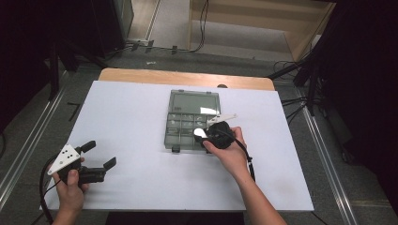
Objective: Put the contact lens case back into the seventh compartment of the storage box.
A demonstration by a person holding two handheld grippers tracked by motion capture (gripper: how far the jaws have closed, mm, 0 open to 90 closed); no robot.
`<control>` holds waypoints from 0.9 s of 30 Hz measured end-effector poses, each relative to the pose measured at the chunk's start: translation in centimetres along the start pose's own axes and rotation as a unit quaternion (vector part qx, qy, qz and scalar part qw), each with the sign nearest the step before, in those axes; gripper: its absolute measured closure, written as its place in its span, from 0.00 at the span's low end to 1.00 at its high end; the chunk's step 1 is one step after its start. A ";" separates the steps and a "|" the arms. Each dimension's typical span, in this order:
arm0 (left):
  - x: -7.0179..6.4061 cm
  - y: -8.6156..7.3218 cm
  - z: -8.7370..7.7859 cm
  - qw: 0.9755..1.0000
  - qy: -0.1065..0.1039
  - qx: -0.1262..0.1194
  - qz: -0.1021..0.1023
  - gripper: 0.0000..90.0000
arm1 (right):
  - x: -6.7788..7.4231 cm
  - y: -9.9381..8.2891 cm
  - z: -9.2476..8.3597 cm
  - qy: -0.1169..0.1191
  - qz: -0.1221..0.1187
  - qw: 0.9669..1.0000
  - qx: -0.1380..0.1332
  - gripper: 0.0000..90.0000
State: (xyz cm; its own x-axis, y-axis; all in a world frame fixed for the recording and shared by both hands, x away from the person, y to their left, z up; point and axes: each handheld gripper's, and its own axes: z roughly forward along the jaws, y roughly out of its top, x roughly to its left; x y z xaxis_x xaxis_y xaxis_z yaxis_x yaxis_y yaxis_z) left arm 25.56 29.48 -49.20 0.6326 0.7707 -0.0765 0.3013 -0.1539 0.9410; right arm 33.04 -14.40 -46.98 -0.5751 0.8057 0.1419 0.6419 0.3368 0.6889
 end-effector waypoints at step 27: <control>0.0 0.0 0.0 1.000 -0.001 0.000 0.000 0.00 | 0.9 0.5 0.3 0.008 -0.001 0.999 -0.037 0.94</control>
State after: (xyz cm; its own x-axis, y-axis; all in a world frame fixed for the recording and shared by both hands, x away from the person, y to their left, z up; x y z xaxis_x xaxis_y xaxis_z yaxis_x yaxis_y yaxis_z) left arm 25.57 29.44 -49.21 0.6347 0.7689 -0.0771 0.3012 -0.1543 0.9410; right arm 33.03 -13.37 -46.70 -0.5850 0.7969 0.1508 0.6010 0.3011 0.7404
